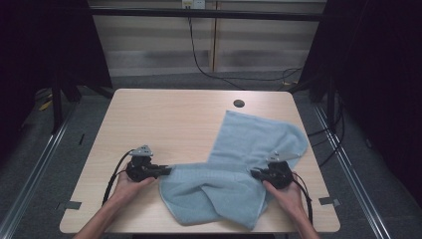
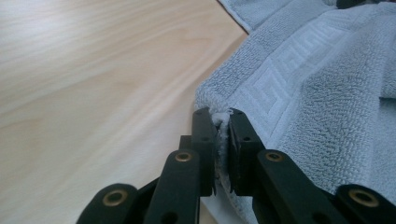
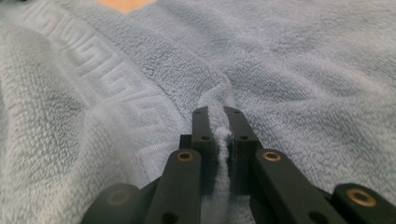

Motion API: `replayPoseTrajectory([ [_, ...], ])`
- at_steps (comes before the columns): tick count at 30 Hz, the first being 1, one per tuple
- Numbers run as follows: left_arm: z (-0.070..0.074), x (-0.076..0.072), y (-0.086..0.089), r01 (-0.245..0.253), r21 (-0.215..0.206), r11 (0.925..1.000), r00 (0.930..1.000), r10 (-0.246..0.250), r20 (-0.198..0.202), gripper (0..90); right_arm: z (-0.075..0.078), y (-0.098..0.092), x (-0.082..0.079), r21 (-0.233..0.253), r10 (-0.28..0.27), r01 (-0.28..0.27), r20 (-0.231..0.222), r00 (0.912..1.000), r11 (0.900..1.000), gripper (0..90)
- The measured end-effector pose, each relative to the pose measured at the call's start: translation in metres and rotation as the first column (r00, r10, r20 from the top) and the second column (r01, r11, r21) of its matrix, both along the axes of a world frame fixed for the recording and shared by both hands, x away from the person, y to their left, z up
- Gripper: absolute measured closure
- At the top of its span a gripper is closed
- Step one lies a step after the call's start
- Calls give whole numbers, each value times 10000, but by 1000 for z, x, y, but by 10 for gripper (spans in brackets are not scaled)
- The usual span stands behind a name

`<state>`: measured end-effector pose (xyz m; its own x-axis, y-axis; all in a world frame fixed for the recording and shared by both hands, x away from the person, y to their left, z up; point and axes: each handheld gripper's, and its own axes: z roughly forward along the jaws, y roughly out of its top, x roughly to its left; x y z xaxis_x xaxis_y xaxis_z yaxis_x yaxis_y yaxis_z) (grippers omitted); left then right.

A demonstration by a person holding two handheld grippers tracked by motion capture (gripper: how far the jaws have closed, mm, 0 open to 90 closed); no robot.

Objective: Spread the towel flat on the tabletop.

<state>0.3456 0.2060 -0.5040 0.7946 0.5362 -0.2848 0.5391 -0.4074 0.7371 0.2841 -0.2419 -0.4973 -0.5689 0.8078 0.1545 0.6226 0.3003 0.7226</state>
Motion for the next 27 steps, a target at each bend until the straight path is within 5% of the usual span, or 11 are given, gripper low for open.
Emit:
replayPoseTrajectory([
  [6,3,23,33,-1291,-436,9907,9916,1288,-99,831,-3,30,58,132,162,-163,79,9998,9998,842],
  [9,6,32,48,-2075,-1002,9731,9779,2088,24,832,-4,47,81,281,48,-53,183,9998,9996,842],
  [11,7,36,52,-2276,-901,9696,9735,2287,23,834,-4,57,94,390,64,-72,205,9998,9992,841],
  [15,9,46,50,-3020,-1537,9408,9528,3030,-179,837,7,59,116,790,-187,160,330,9993,9967,843],
  [16,10,47,49,-3004,-1670,9391,9536,2996,-303,838,14,58,120,894,-228,183,493,9985,9958,844],
  [18,17,49,44,-2918,-1579,9434,9552,2961,40,837,28,56,123,1222,-290,192,789,9965,9923,844],
  [20,32,50,42,-2863,-1931,9385,9545,2969,278,838,50,52,123,1507,-325,144,1189,9924,9885,845],
  [24,71,46,44,-2566,-2652,9294,9507,2922,1041,839,93,42,111,1930,-372,-21,1998,9791,9812,845],
  [27,108,40,47,-2253,-3020,9263,9425,2857,1731,840,132,31,94,2048,-404,-183,2788,9595,9786,845],
])
